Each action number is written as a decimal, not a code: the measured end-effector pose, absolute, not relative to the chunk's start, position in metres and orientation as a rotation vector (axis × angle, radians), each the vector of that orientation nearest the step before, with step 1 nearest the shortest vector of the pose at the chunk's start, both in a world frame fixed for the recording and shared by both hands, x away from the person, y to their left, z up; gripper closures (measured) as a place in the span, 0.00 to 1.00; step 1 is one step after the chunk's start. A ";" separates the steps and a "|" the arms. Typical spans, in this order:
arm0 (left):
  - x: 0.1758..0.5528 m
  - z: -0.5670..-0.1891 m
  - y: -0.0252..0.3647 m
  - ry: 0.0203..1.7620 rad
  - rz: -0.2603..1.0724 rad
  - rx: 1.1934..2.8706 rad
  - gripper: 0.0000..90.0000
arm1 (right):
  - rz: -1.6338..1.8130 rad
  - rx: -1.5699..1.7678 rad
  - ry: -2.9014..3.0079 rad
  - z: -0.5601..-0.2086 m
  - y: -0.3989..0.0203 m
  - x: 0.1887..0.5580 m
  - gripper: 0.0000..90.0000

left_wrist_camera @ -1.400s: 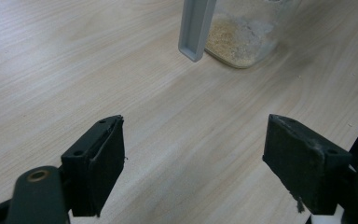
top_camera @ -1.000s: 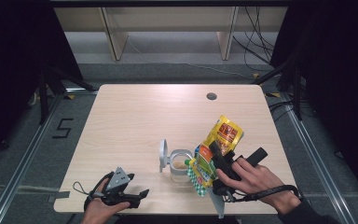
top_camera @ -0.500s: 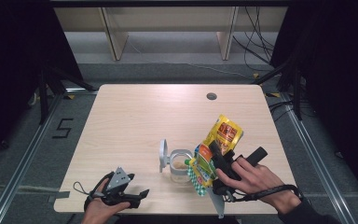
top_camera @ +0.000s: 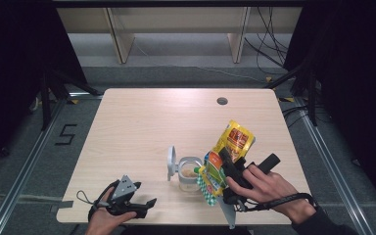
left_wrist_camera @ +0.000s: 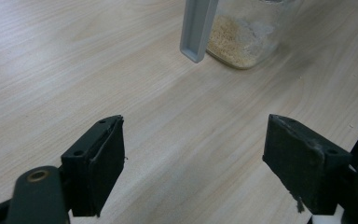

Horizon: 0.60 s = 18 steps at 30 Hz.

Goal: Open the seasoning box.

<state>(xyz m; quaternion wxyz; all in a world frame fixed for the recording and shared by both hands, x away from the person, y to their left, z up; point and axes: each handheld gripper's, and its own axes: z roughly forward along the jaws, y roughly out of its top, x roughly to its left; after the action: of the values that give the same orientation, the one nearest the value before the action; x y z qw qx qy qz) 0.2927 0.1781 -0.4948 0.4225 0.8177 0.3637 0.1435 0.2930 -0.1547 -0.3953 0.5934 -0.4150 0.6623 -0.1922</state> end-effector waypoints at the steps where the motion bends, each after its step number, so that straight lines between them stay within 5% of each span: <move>1: 0.293 -0.495 0.178 0.910 0.361 2.047 0.22 | -0.444 -0.965 1.541 -0.395 -0.155 0.293 0.65; 18: 0.292 -0.496 0.177 0.927 0.346 2.041 0.22 | -0.440 -0.979 1.533 -0.394 -0.155 0.292 0.66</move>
<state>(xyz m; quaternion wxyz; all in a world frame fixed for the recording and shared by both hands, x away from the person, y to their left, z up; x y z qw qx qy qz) 0.2917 0.1768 -0.4956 0.4229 0.8155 0.3702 0.1383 0.2921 -0.1548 -0.3944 0.5931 -0.4212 0.6595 -0.1894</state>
